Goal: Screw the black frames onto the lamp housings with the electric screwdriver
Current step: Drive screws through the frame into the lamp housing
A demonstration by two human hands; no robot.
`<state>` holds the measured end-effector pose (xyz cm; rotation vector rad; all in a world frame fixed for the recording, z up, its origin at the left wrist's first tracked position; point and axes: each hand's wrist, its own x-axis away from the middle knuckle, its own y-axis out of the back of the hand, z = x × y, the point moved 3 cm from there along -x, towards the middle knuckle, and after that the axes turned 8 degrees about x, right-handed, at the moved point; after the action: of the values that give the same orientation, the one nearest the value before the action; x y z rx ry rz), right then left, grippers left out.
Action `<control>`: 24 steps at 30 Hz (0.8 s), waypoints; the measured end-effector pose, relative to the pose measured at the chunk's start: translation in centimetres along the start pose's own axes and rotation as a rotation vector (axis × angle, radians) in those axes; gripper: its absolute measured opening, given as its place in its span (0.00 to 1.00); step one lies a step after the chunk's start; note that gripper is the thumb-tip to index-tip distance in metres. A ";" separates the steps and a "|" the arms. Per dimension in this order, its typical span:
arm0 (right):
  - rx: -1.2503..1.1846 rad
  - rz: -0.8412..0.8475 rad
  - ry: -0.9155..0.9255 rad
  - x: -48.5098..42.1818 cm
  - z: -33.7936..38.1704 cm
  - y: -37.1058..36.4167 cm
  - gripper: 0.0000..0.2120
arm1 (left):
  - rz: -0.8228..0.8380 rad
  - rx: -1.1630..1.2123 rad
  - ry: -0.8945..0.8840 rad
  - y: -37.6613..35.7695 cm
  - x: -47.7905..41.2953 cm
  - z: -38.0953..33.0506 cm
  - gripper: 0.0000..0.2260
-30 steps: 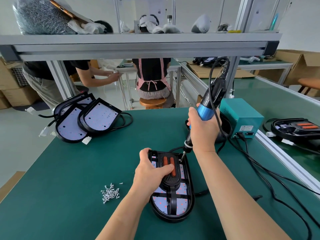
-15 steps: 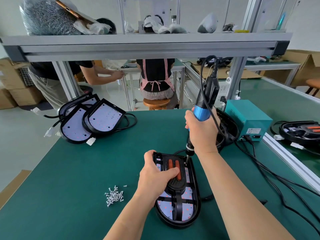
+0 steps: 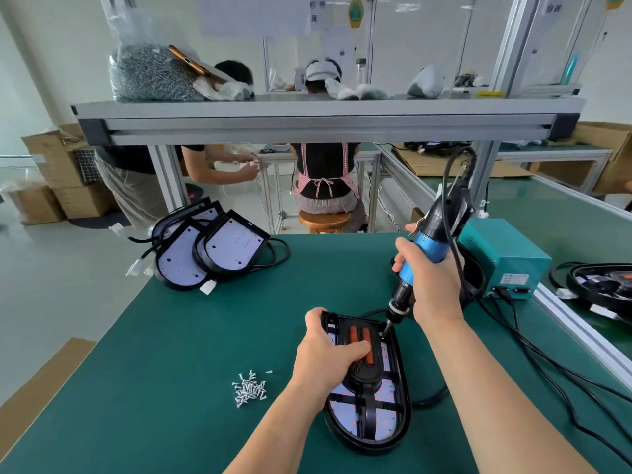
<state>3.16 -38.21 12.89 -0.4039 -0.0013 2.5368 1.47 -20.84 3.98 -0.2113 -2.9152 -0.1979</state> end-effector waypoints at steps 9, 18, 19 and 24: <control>-0.223 -0.148 0.156 1.2 2.2 2.1 0.08 | -0.007 -0.020 0.010 0.0 -0.2 0.1 0.40; -0.642 -0.350 -0.219 4.0 0.8 6.3 0.07 | -0.022 -0.034 0.012 -0.1 -0.3 0.2 0.39; -0.677 -0.377 -0.275 4.5 -0.2 6.7 0.07 | -0.033 -0.034 0.009 -0.2 -0.1 0.2 0.39; -0.779 -0.424 -0.412 6.2 -4.3 7.6 0.08 | -0.078 -0.015 -0.007 -0.3 0.4 0.4 0.39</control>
<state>-4.64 -41.64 6.35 -0.1309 -1.1241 2.0587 0.95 -21.01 3.64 -0.1013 -2.9318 -0.2314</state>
